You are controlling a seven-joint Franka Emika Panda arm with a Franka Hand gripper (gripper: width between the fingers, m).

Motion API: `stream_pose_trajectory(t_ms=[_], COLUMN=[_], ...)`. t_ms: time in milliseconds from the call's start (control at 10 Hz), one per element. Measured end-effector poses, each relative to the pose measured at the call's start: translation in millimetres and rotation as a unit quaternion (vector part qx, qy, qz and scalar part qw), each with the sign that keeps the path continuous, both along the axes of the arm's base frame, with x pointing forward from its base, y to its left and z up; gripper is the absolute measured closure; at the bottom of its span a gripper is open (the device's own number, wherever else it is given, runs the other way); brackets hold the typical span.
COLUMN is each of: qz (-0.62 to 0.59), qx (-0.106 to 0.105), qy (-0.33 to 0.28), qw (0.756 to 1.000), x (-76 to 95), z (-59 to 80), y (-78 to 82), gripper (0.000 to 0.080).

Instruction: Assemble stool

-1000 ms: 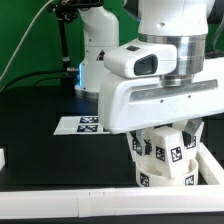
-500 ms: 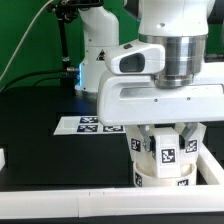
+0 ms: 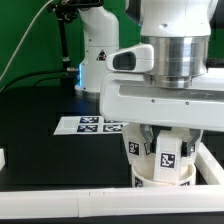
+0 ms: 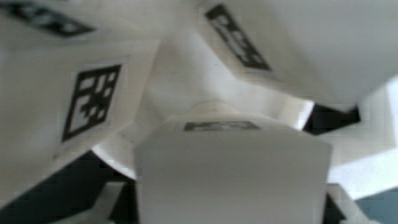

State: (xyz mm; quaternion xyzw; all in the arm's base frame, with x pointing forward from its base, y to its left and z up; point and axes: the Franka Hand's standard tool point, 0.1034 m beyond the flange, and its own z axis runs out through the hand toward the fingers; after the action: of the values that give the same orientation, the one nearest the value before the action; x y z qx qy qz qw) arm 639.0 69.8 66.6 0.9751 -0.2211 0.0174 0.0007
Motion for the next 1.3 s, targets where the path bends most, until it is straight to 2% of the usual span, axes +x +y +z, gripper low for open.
stream_pose_trajectory(t_ms=[100, 200, 300, 600, 800, 900, 1000, 1100, 1300], qz=[-0.062, -0.159, -0.192, -0.292, -0.364, -0.432, -0.519, -0.607, -0.714], qx=[0.005, 0.025, 0.042, 0.05, 0.058, 0.064, 0.079, 0.104, 0.146], qy=[-0.007, -0.02, -0.026, -0.022, -0.019, -0.016, -0.011, -0.016, -0.02], qw=[0.998, 0.987, 0.98, 0.955, 0.93, 0.899, 0.851, 0.788, 0.684], x=[2.9, 5.4, 4.7, 4.5, 4.5, 5.2, 6.0, 6.1, 6.6], z=[-0.4, -1.3, -1.0, -0.8, -0.7, 0.0, 0.2, -0.9, -1.6], y=[2.2, 5.0, 4.4, 6.0, 7.5, 9.3, 10.6, 10.4, 10.2], gripper=[0.0462, 0.0462, 0.0462, 0.0462, 0.0462, 0.0462, 0.0462, 0.0462, 0.0462])
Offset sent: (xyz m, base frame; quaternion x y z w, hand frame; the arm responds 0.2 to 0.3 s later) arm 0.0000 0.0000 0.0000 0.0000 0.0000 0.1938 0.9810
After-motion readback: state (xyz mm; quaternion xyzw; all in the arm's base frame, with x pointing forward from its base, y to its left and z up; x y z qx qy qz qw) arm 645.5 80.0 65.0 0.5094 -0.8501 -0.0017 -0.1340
